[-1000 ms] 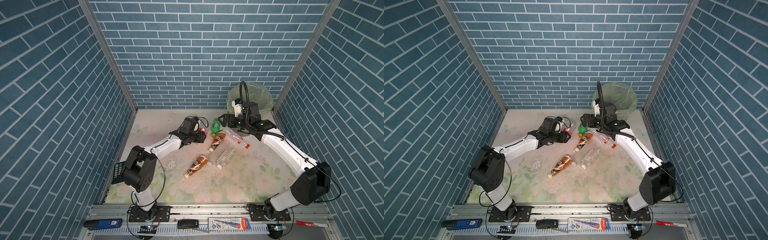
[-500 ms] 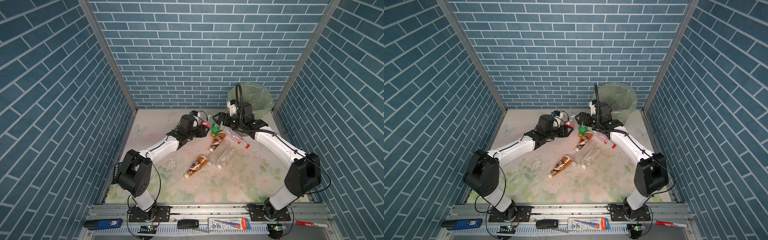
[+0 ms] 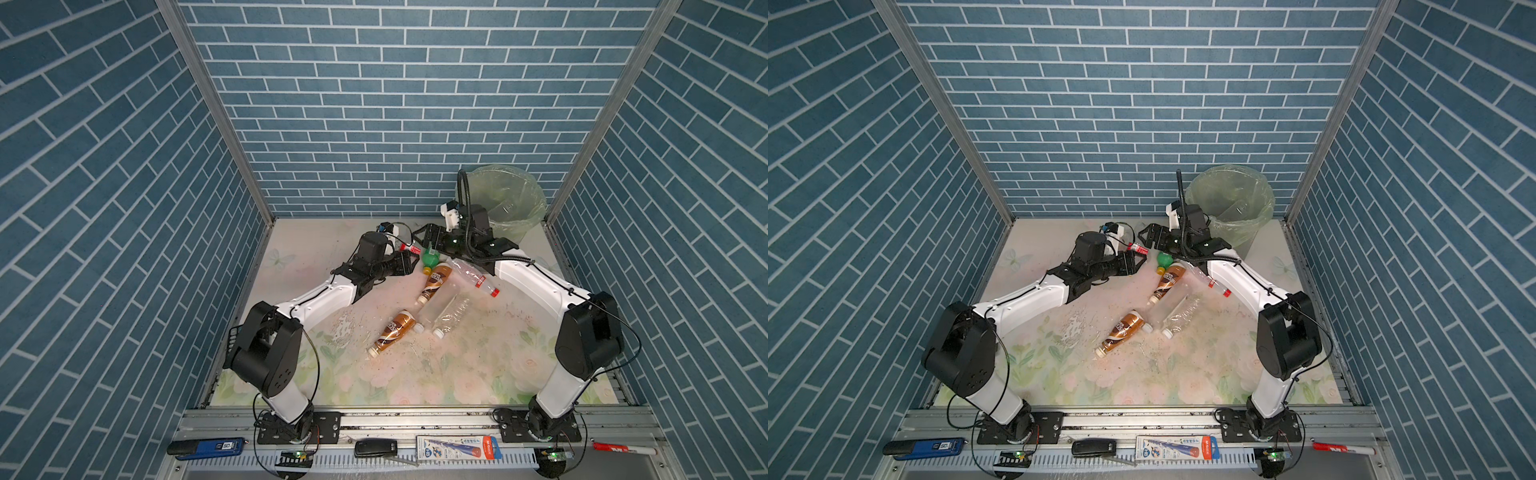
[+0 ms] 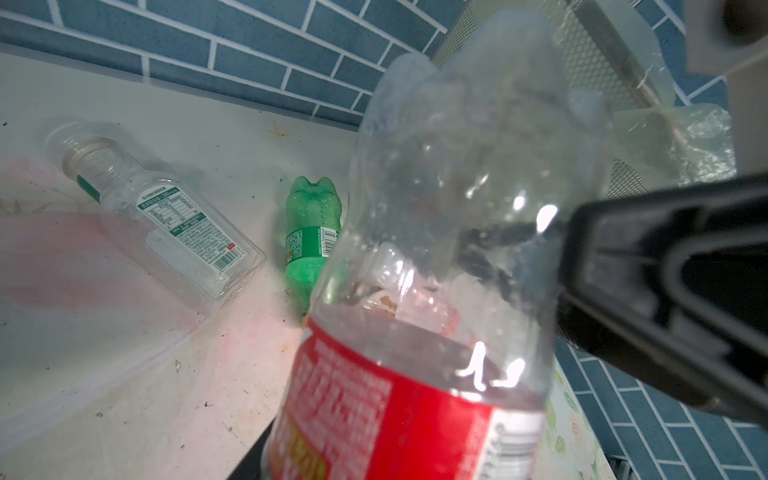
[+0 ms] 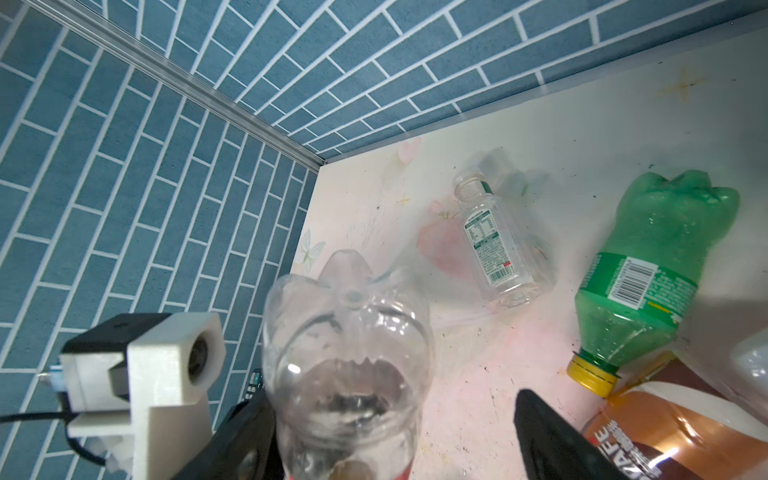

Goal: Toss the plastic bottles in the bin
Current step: 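Close the right gripper on the red-labelled bottle's top while the left gripper holds it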

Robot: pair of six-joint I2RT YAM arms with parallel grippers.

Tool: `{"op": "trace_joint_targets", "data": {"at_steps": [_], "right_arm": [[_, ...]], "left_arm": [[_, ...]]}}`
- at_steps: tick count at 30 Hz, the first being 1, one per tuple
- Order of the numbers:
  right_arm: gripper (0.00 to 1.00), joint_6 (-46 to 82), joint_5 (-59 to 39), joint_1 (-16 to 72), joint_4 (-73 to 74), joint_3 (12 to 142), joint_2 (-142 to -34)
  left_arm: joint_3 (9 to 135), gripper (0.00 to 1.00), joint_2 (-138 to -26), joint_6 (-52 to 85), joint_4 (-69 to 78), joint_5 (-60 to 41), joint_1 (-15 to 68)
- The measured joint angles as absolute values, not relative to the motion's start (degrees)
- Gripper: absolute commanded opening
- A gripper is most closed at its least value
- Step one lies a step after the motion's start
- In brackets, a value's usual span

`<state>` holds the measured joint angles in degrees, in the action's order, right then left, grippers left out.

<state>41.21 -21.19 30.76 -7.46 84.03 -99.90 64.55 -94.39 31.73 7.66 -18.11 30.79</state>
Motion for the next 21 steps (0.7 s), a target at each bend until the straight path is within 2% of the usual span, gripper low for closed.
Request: {"op": "trace_joint_targets", "data": {"at_steps": [12, 21], "right_arm": [[0.73, 45.17, -22.33, 31.75, -4.29, 87.77, -104.05], [0.52, 46.09, -22.35, 32.49, -3.99, 89.17, -105.71]], "left_arm": [[63.68, 0.56, -93.65, 33.58, 8.93, -18.33, 31.07], [63.29, 0.57, -93.30, 33.95, 8.95, -18.06, 31.11]]}}
